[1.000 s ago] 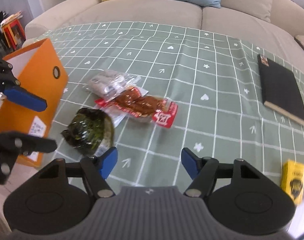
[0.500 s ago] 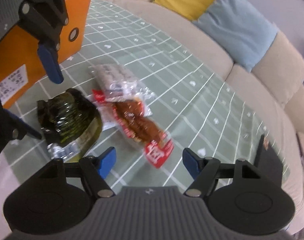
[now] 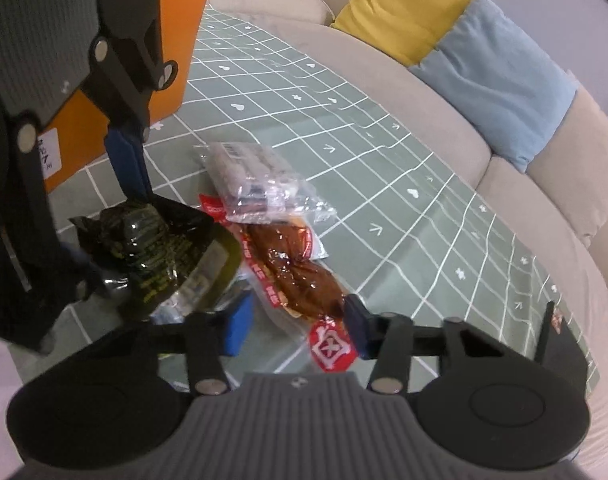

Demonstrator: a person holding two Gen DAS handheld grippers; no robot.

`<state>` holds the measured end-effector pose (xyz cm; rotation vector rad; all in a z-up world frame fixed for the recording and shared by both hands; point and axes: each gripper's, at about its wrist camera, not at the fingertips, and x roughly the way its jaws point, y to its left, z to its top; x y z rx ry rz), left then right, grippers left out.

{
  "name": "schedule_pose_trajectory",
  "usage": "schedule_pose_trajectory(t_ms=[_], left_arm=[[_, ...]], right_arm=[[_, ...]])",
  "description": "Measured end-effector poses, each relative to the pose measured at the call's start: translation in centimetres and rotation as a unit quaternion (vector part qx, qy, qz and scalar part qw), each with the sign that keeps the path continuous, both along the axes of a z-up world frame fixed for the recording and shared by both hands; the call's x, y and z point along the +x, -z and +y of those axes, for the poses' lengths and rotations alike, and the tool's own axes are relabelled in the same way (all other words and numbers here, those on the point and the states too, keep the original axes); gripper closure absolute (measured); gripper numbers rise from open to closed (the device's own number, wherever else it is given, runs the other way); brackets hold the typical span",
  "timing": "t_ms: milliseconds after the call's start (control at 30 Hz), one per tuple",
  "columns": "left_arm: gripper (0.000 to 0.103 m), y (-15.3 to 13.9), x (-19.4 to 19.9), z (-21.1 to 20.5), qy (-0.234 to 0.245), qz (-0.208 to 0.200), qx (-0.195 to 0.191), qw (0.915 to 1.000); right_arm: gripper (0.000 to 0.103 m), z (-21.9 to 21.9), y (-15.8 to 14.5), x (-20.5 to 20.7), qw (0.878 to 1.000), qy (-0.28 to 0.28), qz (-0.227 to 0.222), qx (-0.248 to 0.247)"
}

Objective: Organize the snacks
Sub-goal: 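Grasp the dark green snack bag with the left tool while the right tool grasps the red sausage stick, then carry the dark green bag and red sausage stick toward the orange box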

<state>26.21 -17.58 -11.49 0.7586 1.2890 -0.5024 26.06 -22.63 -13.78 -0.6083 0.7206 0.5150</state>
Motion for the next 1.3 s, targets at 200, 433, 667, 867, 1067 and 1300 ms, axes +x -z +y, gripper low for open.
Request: schedule_pose_trajectory(t_ms=[200,433,667,867,1067,1300], left_arm=[[0.054,-0.7,-0.5,1.1,-0.044,0.000,-0.039,0.9983],[0.054,-2.4,-2.0,2.6,-0.096,-0.016,-0.087,0.9915],[0.054,-4.7,-3.4,2.8,-0.126,-0.038,-0.133,0.9824],[0.054,-6.1,-5.4,3.2,-0.150,-0.051,-0.165,0.9734],[0.054,-7.6,-6.8,4.4,-0.175,-0.069,-0.201,0.9613],[0.054,-9.5,-8.7,5.7,-0.206,-0.085,-0.249,0.9424]], right_arm=[[0.081,0.7,-0.2,-0.7,1.000,0.005,-0.009,-0.025],[0.097,0.5,-1.6,-1.0,0.999,0.038,-0.007,-0.019],[0.102,-0.6,-3.3,-2.6,0.996,0.084,0.014,-0.001],[0.103,-2.5,-5.5,-3.1,0.987,0.141,0.038,0.073],[0.103,-4.0,-6.5,-4.4,0.965,0.195,0.089,0.149],[0.103,-5.9,-7.1,-7.4,0.934,0.245,0.129,0.224]])
